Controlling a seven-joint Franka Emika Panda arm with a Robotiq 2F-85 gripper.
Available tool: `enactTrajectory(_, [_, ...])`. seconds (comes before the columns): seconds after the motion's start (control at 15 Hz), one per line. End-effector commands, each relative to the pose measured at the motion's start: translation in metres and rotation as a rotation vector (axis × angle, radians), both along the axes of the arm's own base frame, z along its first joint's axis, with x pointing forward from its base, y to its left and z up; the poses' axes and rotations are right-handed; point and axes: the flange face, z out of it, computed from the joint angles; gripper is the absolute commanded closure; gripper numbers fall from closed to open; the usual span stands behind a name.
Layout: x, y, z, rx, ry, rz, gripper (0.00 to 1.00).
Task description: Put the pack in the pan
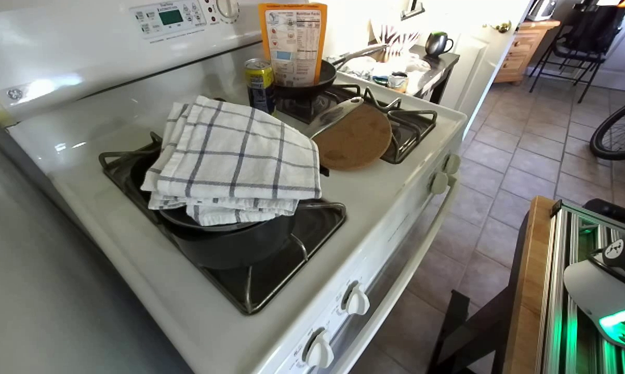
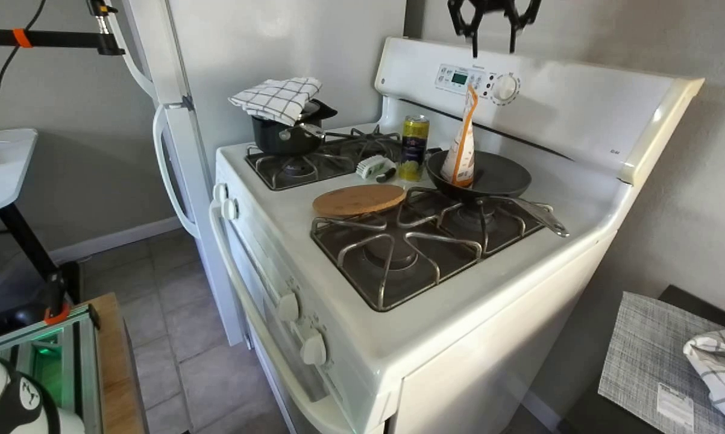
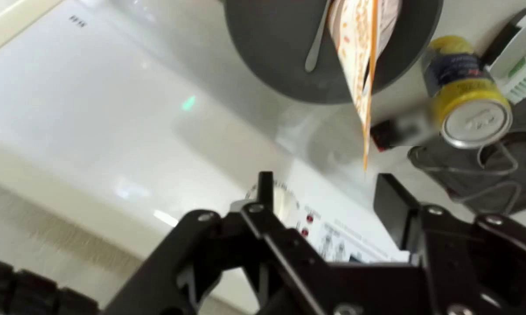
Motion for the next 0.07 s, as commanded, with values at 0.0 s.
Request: enactTrajectory(0.0, [-0.0027,0.0001,0.0045,0.000,-0.001,0.000,0.24])
